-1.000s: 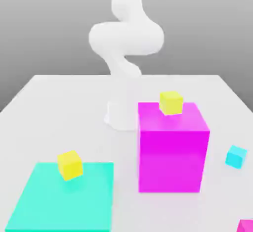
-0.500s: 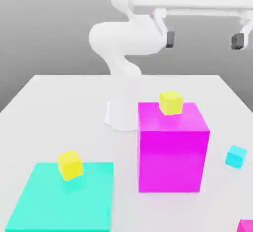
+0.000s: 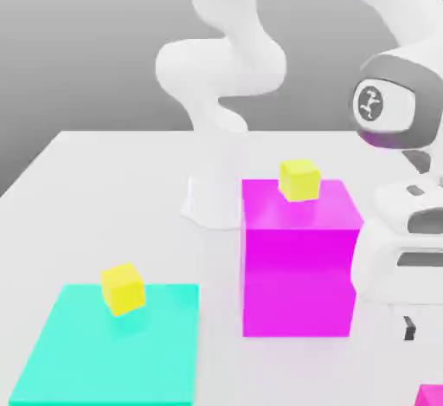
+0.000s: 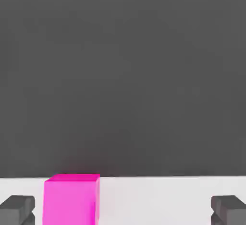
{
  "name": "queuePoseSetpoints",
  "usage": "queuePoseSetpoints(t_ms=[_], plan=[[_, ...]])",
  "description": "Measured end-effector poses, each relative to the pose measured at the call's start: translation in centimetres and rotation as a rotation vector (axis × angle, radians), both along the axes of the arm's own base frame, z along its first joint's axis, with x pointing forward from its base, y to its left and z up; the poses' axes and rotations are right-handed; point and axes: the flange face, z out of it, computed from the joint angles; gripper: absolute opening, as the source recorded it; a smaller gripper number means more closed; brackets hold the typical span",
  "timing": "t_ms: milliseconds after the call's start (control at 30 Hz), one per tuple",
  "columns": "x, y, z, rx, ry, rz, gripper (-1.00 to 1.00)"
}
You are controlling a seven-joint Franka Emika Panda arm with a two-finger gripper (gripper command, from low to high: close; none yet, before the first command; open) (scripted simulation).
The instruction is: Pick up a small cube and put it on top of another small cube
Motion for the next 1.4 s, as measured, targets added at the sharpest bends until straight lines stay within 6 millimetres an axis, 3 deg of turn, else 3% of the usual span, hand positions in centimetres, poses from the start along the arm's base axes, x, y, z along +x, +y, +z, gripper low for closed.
queuePoseSetpoints(t_ms=[100,200,233,400,433,500,600,833,1133,1400], plan=[[-1.1,2.2,-4.9,0.007,0.064,-0.002,0.0],[-1.3,2.8,-9.9,0.009,0.08,-0.004,0.0],[-1.4,2.8,-11.5,0.009,0.082,-0.003,-1.0],[-1.4,2.9,-11.5,0.011,0.081,-0.003,-1.0],[-1.4,2.9,-12.3,0.011,0.082,-0.003,-1.0],[-1.4,2.9,-10.8,0.011,0.082,-0.004,-1.0],[-1.5,2.8,-6.5,0.006,0.082,0.003,-1.0],[-4.2,0.2,1.3,-0.068,0.067,0.13,-1.0],[-9.5,-3.7,9.7,-0.127,0.068,0.284,-1.0],[-15.5,-7.3,15.2,-0.126,0.078,0.418,-1.0]])
